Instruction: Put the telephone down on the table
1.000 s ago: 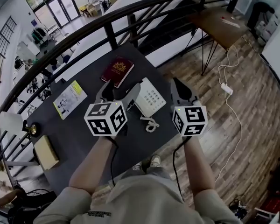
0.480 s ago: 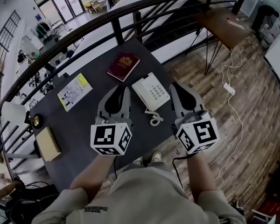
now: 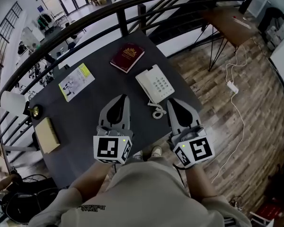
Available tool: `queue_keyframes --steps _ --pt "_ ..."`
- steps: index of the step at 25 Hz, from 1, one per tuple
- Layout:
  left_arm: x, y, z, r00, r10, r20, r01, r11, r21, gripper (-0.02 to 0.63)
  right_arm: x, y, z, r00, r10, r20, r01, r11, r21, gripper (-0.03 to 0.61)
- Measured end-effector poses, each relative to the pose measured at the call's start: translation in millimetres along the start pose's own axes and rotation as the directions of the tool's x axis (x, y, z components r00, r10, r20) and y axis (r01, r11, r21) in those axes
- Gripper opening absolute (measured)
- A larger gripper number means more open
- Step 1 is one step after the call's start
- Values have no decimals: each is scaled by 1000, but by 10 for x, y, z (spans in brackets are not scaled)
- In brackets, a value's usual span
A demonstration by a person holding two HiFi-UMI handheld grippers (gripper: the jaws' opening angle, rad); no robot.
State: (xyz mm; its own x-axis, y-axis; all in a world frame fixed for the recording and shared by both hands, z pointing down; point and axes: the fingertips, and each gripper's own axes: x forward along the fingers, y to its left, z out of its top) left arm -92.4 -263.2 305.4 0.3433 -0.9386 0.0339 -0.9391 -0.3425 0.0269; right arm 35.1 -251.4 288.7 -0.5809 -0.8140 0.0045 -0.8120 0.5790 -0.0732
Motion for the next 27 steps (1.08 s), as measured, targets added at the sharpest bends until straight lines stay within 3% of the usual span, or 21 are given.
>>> queue_keyframes --steps 13,27 --pt "-275 -236 -284 997 -45 -63 46 999 14 5 -79 320 -188 998 50 -46 -51 998 -33 2" --pt "-328 -119 -99 999 -34 -28 35 999 31 5 -14 548 -39 996 77 -46 -81 993 -91 2"
